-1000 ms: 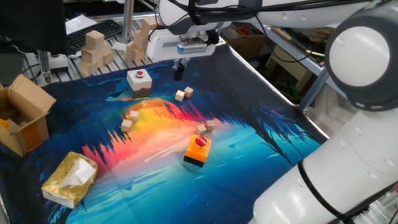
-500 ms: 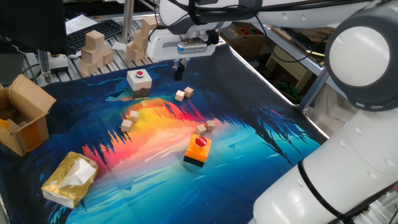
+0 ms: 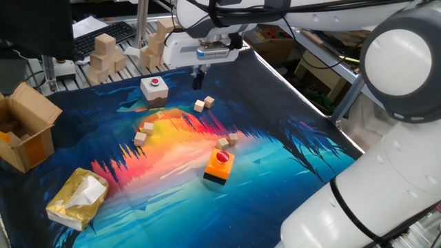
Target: Stack the blocks into a pyramid shape
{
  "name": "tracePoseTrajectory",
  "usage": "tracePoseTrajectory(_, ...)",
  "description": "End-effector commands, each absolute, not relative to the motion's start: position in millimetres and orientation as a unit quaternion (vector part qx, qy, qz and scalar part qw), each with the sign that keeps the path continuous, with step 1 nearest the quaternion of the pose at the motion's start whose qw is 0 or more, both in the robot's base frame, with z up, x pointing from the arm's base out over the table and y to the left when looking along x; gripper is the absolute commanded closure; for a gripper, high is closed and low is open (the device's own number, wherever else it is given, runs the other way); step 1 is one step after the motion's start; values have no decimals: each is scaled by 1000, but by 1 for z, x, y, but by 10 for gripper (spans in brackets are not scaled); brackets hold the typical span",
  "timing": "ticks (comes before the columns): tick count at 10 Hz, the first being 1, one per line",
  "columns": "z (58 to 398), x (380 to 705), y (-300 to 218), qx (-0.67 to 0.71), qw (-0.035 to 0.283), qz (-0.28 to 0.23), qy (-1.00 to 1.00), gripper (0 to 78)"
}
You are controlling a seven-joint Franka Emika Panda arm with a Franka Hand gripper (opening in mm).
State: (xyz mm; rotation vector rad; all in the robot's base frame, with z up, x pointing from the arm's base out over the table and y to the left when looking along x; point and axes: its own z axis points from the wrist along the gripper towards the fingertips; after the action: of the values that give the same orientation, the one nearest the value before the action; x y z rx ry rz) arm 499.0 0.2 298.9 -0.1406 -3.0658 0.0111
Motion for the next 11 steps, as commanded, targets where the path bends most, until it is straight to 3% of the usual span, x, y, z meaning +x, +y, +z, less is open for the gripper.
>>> tracePoseTrajectory(1, 300, 500, 0, -45, 36, 2, -998, 776)
tracePoseTrajectory(11, 290, 512, -1, -45, 35, 2, -998, 776)
